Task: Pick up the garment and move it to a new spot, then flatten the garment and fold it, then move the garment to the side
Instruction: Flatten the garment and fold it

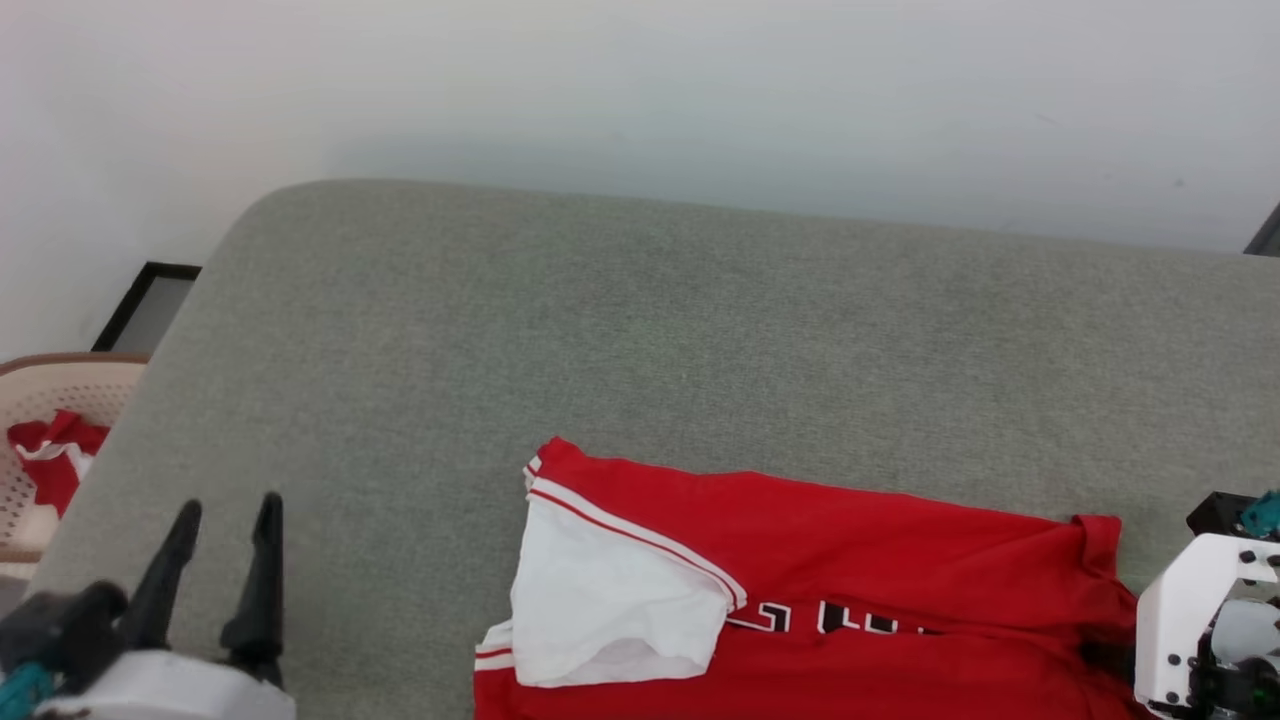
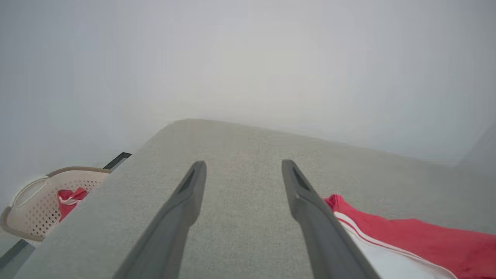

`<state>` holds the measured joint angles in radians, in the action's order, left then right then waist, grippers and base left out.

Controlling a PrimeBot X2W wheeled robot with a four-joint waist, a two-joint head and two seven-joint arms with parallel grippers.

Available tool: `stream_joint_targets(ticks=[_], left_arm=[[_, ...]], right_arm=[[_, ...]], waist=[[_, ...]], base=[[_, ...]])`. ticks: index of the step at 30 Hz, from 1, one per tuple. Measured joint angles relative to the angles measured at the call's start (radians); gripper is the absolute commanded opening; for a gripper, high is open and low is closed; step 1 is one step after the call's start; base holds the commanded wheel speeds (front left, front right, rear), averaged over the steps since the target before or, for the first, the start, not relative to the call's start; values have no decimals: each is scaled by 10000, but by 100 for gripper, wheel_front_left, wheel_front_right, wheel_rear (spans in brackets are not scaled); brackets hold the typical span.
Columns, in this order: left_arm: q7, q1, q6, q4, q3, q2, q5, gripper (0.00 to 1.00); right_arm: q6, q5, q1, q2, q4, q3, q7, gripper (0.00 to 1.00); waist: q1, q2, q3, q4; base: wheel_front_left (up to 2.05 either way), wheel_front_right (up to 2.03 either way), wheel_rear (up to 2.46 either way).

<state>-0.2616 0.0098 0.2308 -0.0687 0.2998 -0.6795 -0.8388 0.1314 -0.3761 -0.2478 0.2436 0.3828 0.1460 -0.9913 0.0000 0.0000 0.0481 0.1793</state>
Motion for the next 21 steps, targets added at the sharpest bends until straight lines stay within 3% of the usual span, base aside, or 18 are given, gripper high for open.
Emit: stream_joint_targets(ticks=[2,3,4,5,15,21], left_arm=[[-2,325,-251,75,-502,389,420,100],[0,481,-389,111,-748,575,600,100],[-2,604,-539,107,-984,828,696,100],[-2,730,-700,134,-1174,1011,865,100],[0,1280,-1682,443,-2360,2125,1870,100],[0,1499,-2044,594,-2755,2441,2088,100]], right_arm=[[0,-73,-114,105,238,-280,165,100],[-2,-226,-142,205,330,-481,265,78],[-2,-313,-170,290,439,-625,376,45],[-2,-389,-198,370,554,-813,449,0],[2,-1710,-479,1026,1321,-1772,1162,0],[8,-1908,-517,1745,1582,-1540,1427,0]], waist=[[0,0,1,58],[0,0,-3,84],[1,0,-8,108],[0,0,-14,127],[0,0,-86,275],[0,0,-155,151]], base=[[0,0,0],[0,0,0],[0,0,0],[0,0,0],[0,0,0],[0,0,0]])
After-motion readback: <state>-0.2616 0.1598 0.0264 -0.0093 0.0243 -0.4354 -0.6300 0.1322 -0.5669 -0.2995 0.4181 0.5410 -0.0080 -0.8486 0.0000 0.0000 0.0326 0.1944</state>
